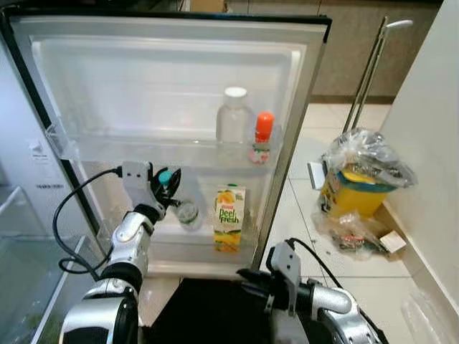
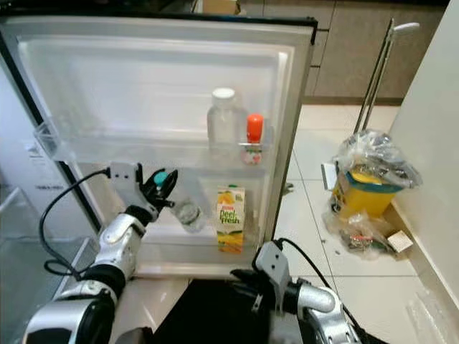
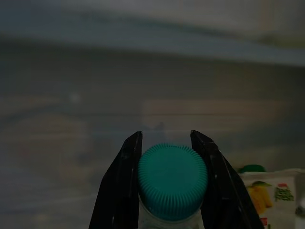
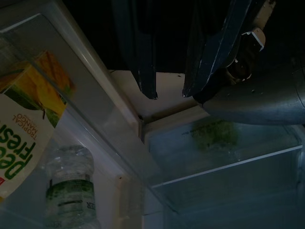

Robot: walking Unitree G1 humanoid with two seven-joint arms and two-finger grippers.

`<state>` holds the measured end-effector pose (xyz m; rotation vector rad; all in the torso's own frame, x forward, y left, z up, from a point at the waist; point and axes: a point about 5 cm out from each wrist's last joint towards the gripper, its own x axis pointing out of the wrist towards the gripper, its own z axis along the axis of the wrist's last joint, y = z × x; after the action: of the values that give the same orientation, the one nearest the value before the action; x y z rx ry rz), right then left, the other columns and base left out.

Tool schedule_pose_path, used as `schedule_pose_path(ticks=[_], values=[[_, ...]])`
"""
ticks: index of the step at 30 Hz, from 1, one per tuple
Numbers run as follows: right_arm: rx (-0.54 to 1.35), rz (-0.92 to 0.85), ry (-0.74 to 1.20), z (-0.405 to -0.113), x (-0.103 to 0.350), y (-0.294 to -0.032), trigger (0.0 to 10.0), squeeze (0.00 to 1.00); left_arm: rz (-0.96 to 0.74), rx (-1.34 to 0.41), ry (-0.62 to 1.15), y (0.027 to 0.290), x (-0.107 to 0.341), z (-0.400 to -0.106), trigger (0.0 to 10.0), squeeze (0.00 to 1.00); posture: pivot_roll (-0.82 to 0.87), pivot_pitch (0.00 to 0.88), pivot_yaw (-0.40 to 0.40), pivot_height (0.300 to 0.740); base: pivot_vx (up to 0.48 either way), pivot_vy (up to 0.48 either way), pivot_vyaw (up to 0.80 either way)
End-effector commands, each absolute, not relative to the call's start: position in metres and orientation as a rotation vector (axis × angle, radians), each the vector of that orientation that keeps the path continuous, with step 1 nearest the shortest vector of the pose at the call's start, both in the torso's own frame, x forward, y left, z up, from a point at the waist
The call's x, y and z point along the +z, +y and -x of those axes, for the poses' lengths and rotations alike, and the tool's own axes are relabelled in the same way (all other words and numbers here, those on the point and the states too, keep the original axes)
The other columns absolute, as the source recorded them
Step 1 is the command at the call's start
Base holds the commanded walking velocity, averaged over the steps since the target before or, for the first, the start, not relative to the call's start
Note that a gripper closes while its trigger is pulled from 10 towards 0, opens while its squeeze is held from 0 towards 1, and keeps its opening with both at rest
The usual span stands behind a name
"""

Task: Restocking fridge

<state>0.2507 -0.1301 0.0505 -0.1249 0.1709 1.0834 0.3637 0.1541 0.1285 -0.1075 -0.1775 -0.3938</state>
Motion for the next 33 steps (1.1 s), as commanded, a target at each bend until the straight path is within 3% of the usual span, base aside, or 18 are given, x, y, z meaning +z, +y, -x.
schedule_pose_path(ticks=[1,33], values=[[1.089,0.117,0.176,-0.247,0.050,-0.128,10.0,0.00,0.074,-0.429,-0.193,0.144,0.133,-0.366,10.0,0.00,-0.15,0.065,-0.010,0.480,0.000,0.000,0.00],[0.971,0.175,0.179,-0.249,0.051,-0.138,10.0,0.00,-0.256,-0.478,-0.155,0.130,0.136,-0.371,10.0,0.00,-0.16,0.079,-0.002,0.480,0.000,0.000,0.00]])
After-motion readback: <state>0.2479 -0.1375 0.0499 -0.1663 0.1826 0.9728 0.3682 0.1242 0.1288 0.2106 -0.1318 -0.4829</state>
